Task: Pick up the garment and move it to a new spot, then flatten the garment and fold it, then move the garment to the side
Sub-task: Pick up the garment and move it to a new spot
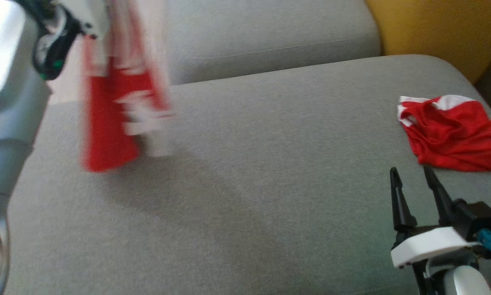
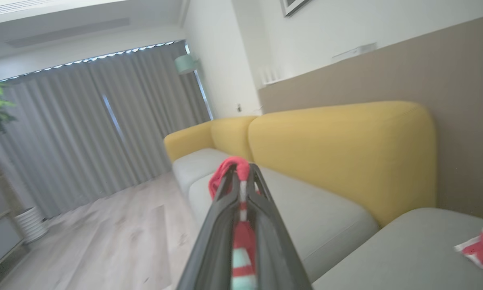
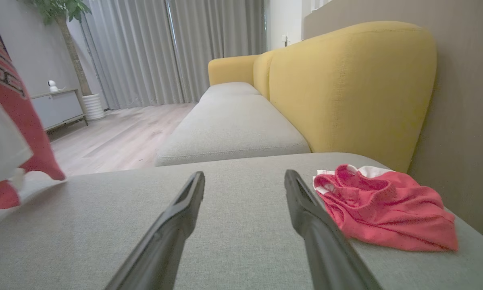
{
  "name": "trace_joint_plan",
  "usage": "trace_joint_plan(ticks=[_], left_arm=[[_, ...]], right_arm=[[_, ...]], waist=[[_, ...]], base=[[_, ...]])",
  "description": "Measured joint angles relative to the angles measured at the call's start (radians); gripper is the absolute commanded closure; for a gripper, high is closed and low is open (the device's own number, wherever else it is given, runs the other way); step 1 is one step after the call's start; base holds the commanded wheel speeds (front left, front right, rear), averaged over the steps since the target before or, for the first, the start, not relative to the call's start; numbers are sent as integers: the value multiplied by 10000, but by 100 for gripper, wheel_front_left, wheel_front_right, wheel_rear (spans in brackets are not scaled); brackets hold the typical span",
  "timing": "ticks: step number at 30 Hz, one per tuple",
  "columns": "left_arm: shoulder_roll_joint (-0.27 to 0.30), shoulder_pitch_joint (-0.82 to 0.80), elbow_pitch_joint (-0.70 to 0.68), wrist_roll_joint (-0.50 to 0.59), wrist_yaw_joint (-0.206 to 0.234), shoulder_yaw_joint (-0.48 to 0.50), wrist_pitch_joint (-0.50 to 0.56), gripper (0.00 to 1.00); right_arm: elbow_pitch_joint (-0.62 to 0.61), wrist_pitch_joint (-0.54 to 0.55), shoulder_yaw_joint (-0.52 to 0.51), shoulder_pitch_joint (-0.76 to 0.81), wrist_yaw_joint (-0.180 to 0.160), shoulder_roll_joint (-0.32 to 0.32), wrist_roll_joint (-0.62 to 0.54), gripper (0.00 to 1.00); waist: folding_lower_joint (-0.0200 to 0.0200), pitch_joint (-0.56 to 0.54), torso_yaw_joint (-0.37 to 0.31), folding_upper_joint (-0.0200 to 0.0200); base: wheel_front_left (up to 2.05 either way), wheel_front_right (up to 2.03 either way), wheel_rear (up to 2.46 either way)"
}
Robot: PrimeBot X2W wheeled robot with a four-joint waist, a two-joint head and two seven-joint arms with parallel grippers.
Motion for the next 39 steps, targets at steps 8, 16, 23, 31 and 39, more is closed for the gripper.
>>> trace_joint_plan(ticks=[8,16,23,31,39], left_arm=[[-575,105,-1618,-1312,10,345,-104,100],[-407,2036,-1695,-2090,550,617,96,100],[-27,4173,268,-2194,1189,399,-81,100],[644,3618,1837,-1873,1515,752,-965,100],[472,2774,2535,-1653,1467,857,-1697,2]], right_arm=[[-23,-2,155,260,0,0,102,0],[-77,8,226,257,0,0,102,0],[-169,-23,700,-437,0,0,176,0],[-146,-184,936,-1299,0,-2,176,0],[196,-359,963,-1352,0,-2,176,0]], waist=[[1,-188,-657,0],[3,253,-714,0],[4,1299,-883,0],[6,2566,-1377,-1],[7,3062,-1696,-1]], base=[[0,0,0],[0,0,0],[0,0,0],[0,0,0],[0,0,0]])
